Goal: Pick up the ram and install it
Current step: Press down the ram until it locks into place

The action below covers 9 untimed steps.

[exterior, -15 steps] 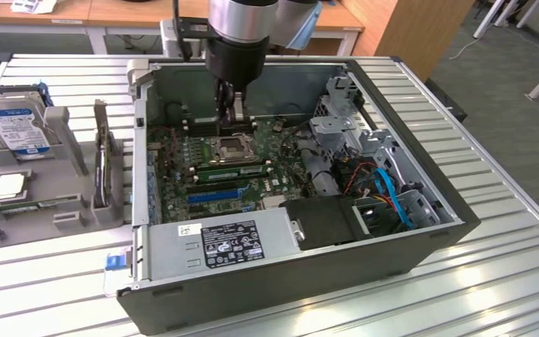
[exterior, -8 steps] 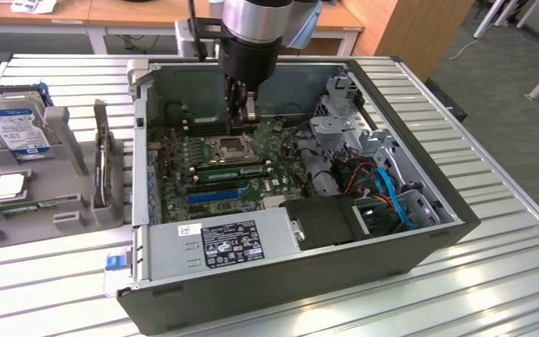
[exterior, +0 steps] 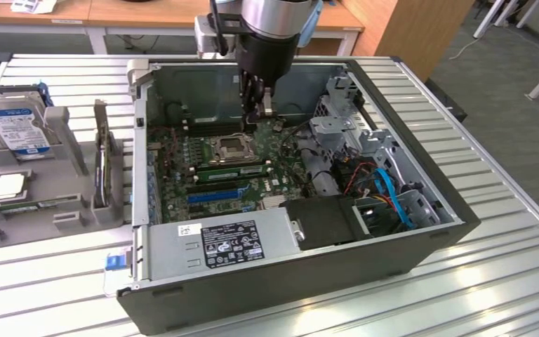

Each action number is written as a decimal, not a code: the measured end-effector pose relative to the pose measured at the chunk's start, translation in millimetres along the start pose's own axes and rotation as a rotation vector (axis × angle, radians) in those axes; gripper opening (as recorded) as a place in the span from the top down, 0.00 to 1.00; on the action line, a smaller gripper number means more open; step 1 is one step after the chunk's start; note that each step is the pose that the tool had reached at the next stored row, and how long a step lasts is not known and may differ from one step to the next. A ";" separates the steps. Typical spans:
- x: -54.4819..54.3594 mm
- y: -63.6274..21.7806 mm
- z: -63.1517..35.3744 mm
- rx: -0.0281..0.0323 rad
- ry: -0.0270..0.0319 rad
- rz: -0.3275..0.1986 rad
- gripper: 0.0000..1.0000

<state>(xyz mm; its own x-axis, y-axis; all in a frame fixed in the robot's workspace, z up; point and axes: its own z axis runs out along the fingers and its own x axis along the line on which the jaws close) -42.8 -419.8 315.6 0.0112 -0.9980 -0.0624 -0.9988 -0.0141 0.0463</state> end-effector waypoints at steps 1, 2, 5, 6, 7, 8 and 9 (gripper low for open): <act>-0.2 0.1 -2.7 0.0000 0.0001 0.000 0.90; -0.2 0.2 -3.3 0.0000 0.0000 0.000 0.90; -0.2 0.2 -3.4 -0.0001 0.0001 0.000 0.90; -0.2 0.2 -3.4 0.0000 0.0001 0.000 0.90; -0.2 0.2 -3.3 0.0000 0.0001 0.000 0.90; -0.2 0.2 -3.4 0.0000 0.0001 0.000 0.90; -0.2 0.2 -3.4 0.0000 0.0001 0.000 0.90</act>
<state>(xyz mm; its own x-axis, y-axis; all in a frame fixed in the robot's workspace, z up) -42.8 -419.8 319.0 0.0112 -0.9980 -0.0623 -0.9988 -0.0141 0.0463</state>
